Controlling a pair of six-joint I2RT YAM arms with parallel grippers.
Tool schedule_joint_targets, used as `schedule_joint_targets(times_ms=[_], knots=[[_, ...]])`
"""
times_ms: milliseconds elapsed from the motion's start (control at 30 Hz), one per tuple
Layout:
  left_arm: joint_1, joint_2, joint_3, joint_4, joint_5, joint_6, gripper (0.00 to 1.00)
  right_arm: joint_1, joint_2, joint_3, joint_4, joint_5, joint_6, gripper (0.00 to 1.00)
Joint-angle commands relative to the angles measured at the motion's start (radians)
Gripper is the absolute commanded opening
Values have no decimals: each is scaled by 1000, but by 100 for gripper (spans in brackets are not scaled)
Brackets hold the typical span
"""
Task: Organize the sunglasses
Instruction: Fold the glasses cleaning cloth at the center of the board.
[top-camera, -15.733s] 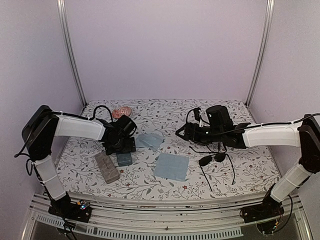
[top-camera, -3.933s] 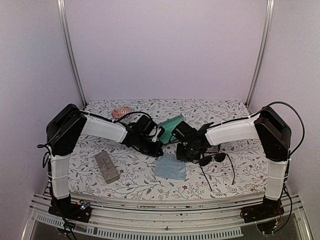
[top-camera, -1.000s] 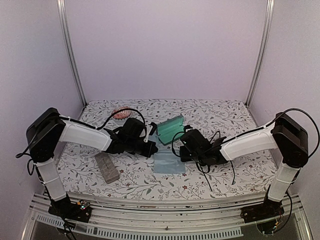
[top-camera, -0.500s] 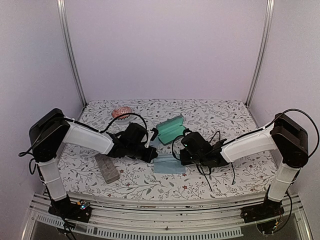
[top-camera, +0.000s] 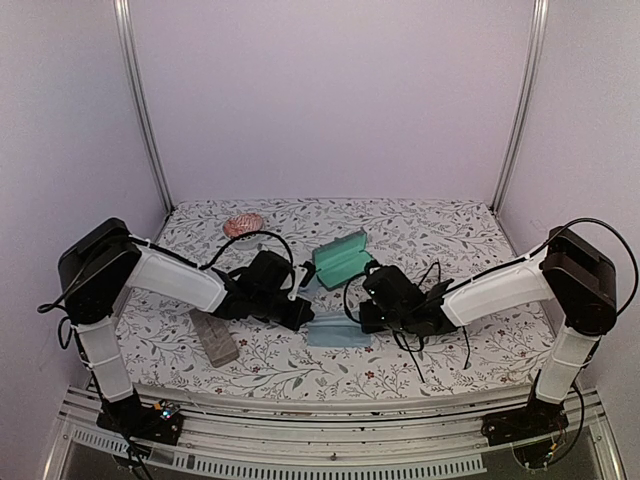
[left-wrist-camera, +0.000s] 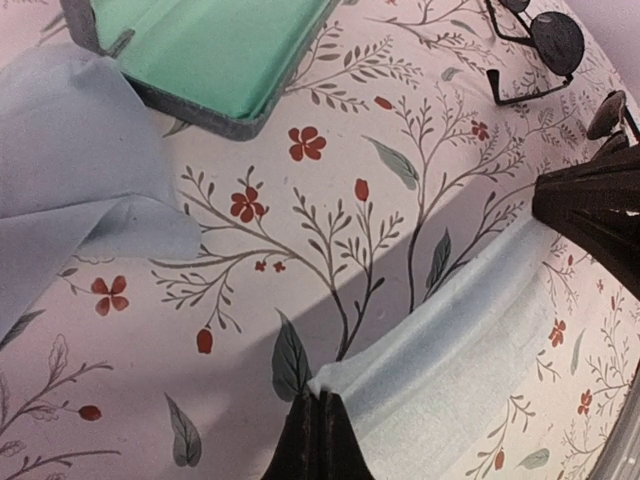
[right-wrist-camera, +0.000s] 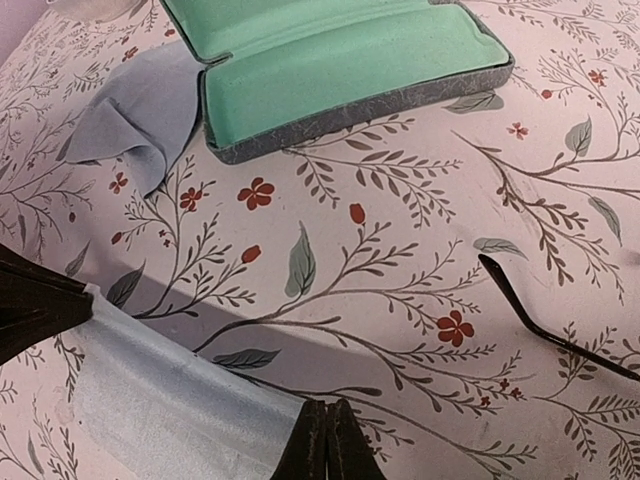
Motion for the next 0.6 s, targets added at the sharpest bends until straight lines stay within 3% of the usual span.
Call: schedule_joint_targets(times_ms=[0, 567], knots=[[-17, -28, -24, 17, 28, 9, 0, 7, -4, -16, -5, -14, 11, 2], [-23, -36, -51, 19, 101, 1, 0, 7, 17, -20, -3, -57, 14, 2]])
